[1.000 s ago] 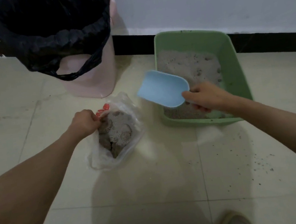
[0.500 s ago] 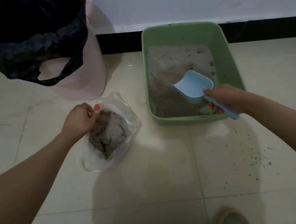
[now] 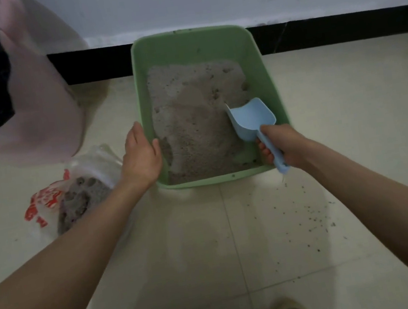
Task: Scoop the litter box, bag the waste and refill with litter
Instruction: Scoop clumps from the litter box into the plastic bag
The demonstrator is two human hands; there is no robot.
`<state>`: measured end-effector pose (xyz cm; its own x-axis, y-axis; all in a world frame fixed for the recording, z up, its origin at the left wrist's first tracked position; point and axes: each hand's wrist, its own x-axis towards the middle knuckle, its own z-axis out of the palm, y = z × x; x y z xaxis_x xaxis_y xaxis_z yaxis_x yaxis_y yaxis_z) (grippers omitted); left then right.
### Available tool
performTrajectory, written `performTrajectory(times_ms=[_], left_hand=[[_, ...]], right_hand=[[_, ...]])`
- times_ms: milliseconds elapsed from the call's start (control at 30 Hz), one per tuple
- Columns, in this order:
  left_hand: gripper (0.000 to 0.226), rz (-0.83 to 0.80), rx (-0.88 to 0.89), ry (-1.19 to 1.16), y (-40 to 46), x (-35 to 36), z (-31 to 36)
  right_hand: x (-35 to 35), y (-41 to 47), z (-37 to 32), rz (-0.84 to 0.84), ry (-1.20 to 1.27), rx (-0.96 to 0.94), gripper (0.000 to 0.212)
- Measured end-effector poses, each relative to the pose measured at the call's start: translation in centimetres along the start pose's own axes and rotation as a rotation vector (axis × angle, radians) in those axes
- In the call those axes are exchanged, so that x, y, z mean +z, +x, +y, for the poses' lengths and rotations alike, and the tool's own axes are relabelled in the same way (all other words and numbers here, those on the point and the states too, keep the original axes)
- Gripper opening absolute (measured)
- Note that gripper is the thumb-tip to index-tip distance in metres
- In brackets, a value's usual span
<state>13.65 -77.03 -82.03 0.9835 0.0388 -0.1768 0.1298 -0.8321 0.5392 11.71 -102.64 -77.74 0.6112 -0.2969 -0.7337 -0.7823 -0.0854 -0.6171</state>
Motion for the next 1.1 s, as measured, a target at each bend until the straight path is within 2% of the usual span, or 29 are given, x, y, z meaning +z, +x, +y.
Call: performTrajectory(times_ms=[100,233,533,733,967,1100], left_hand=[[0.057,0.063,-0.044,-0.020,0.5,0.8,0.5],[0.053,0.123,-0.068,-0.046,0.8,1.4,0.8],[0.051,0.160,-0.053,-0.025,1.1,1.9,0.4],[0.051,0.153,-0.063,-0.030,1.1,1.9,0.3],[0.050,0.155,-0.064,-0.048,1.0,1.9,0.4],[0.050,0.159,-0.063,-0.051,1.0,1.9,0.4]], right_hand=[[0.9,1.3,-0.8,-0.007,-0.018,-0.064,0.021],[2.0,3.0,-1.7,-0.015,-0.045,-0.100,0.027],[4.5,6.0,-4.2,-0.079,0.051,-0.055,0.022],[6.0,7.4,-3.7,-0.014,0.132,-0.079,0.027],[6.1,7.5,-3.9,-0.007,0.103,-0.070,0.028],[6.3,7.1,-3.3,-0.044,0.004,-0.080,0.025]])
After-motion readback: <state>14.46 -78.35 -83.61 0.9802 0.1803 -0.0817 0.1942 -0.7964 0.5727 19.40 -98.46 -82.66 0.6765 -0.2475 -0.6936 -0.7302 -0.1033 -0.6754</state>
